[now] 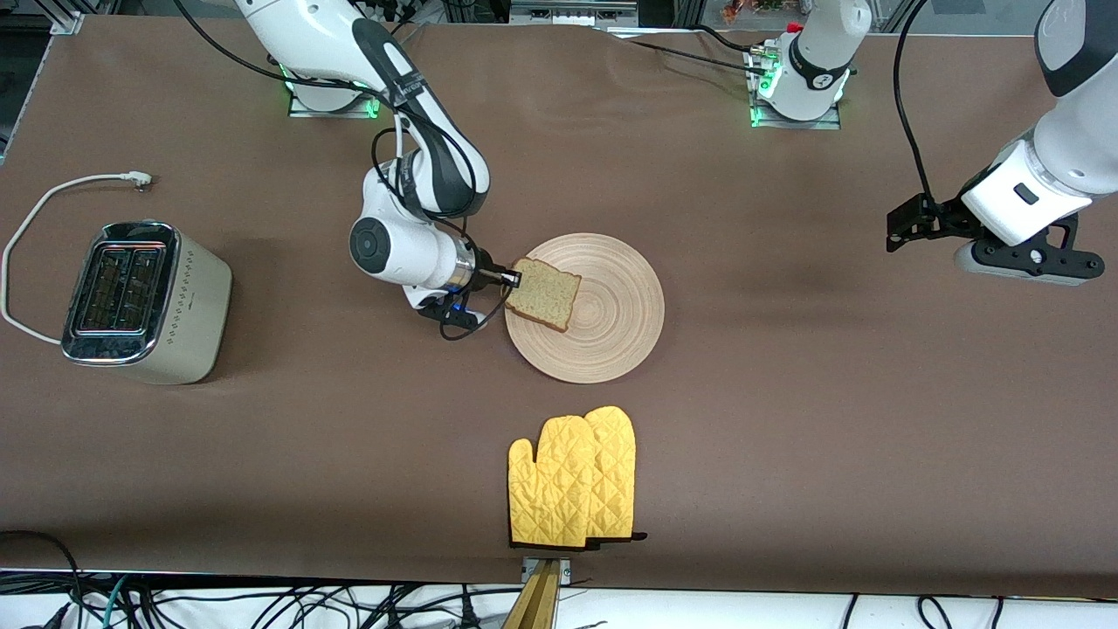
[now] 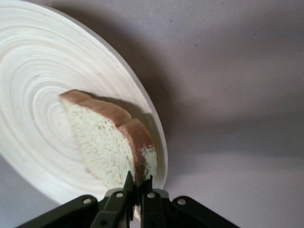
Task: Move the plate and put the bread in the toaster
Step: 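Lift the bread with the right gripper and carry it above the toaster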
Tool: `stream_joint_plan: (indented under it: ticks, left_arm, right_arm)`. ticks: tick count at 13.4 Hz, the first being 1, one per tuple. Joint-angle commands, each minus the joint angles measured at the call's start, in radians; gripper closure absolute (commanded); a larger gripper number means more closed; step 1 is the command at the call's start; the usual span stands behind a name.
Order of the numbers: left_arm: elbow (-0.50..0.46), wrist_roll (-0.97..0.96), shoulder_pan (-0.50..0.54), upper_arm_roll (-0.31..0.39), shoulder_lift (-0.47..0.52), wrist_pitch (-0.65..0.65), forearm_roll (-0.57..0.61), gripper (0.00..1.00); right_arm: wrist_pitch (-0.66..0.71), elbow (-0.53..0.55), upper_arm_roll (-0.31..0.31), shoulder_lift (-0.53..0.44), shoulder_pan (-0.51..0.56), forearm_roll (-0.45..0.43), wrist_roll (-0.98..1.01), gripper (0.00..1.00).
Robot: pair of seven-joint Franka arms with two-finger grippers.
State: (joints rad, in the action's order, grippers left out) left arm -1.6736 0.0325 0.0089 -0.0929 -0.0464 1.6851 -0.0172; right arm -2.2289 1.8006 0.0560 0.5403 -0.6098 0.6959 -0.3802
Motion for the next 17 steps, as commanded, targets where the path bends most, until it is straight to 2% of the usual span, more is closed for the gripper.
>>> stream_joint_plan:
  ticks: [1,5,10,13,17]
  left_arm:
    - [0.032,0.018,0.006,-0.002,-0.012,-0.025,-0.006,0.00]
    - [0.032,0.018,0.006,-0.002,-0.012,-0.025,-0.006,0.00]
    - [0.034,0.021,0.006,-0.002,-0.013,-0.025,-0.004,0.00]
    - [0.034,0.020,0.006,-0.002,-0.012,-0.025,-0.004,0.00]
    - [0.034,0.021,0.005,-0.002,-0.012,-0.025,-0.004,0.00]
  right_arm:
    - [0.226,-0.097,0.102,-0.055,-0.001,-0.070,0.011,1.00]
    - [0.476,-0.245,0.234,-0.077,-0.001,-0.145,0.029,1.00]
    - [0.765,-0.429,0.395,-0.079,0.001,-0.291,0.111,1.00]
    - [0.914,-0.463,0.516,-0.088,-0.001,-0.341,0.220,1.00]
    - [1.011,-0.463,0.684,-0.097,-0.001,-0.479,0.452,1.00]
